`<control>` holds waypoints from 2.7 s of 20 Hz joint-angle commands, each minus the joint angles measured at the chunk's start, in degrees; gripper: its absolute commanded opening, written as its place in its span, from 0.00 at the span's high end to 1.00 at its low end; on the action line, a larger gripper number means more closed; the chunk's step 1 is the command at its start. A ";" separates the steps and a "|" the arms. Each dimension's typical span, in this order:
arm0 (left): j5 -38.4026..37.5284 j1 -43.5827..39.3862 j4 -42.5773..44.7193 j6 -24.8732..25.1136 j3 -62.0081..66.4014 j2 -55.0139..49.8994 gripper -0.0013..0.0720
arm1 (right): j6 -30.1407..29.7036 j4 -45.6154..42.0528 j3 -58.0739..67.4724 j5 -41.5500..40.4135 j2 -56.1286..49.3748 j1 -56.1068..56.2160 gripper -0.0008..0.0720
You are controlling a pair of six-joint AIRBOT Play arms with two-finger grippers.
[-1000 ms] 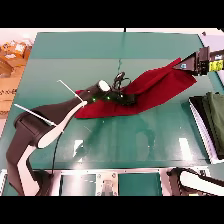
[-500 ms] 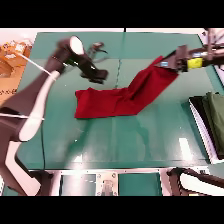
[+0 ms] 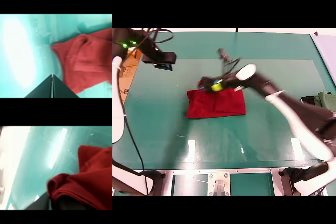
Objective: Fold the shirts.
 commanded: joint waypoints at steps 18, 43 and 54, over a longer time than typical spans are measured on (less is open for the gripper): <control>0.81 3.54 0.48 3.50 -0.26 0.48 0.95 | -6.73 -2.56 -1.33 34.99 -4.24 -38.21 0.51; -0.35 3.54 0.42 2.51 -0.26 0.48 0.95 | 0.92 -0.52 8.59 29.51 7.54 -40.24 0.97; -0.55 3.54 -1.11 2.05 -0.26 0.48 0.95 | 13.70 -1.88 8.59 33.00 15.08 -87.10 0.97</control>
